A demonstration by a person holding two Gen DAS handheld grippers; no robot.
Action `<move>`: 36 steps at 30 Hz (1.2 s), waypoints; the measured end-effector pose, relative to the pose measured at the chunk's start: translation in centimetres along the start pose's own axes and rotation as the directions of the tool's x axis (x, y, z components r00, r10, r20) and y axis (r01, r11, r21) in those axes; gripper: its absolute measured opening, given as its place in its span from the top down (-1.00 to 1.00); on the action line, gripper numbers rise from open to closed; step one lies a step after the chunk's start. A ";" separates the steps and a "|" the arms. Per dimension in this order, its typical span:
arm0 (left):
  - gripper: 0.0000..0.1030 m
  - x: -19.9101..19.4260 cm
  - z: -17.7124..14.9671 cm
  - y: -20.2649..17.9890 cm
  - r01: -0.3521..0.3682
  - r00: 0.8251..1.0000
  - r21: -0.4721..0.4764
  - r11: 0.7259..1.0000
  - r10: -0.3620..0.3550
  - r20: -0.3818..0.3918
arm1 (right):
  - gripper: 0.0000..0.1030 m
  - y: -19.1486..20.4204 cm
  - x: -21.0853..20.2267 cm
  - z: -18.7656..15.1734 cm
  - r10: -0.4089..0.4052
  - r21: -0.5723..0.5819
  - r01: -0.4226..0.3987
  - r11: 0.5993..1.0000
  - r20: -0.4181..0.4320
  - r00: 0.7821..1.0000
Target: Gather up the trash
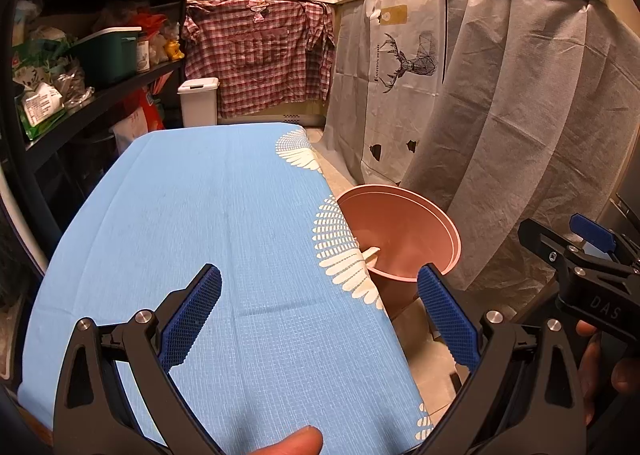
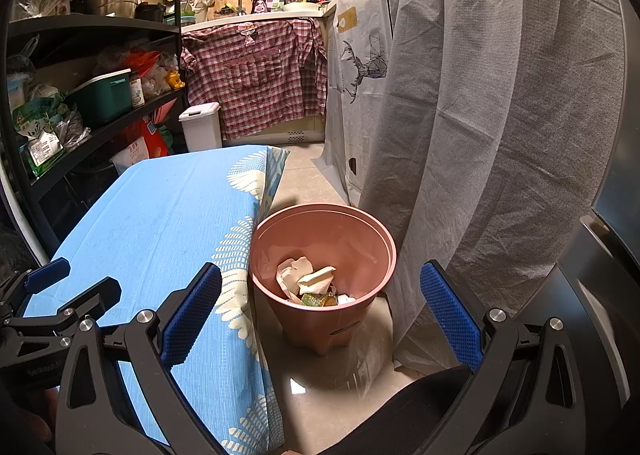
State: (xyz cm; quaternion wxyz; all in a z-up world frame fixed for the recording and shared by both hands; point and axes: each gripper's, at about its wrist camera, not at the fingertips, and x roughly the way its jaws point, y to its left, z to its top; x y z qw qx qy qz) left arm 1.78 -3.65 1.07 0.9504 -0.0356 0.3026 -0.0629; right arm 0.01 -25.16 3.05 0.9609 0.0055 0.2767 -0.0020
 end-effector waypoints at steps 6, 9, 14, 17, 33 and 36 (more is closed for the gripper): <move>-0.85 0.0 0.0 0.1 -0.002 1.000 -0.003 1.000 0.002 0.002 | -0.90 0.0 0.0 0.0 0.000 -0.001 0.000 1.000 0.000 1.000; -0.85 -0.1 0.0 0.2 -0.003 1.000 -0.003 1.000 0.003 0.003 | -0.90 0.0 0.0 0.0 0.000 -0.001 0.000 1.000 0.000 1.000; -0.85 -0.2 0.1 0.3 -0.004 1.000 -0.004 1.000 0.004 0.008 | -0.90 0.0 0.0 0.0 0.000 0.000 0.000 1.000 0.000 1.000; -0.85 -0.2 0.1 0.4 -0.007 1.000 -0.004 1.000 0.007 0.010 | -0.90 0.0 0.0 0.0 0.000 0.000 0.000 1.000 0.000 1.000; -0.85 -0.2 0.1 0.4 -0.009 1.000 0.003 1.000 0.009 0.011 | -0.90 0.0 0.0 0.0 0.000 -0.001 0.000 1.000 0.000 1.000; -0.85 -0.1 0.0 0.3 -0.007 1.000 0.005 1.000 0.007 0.009 | -0.90 0.0 0.0 0.0 0.000 -0.001 0.000 1.000 0.000 1.000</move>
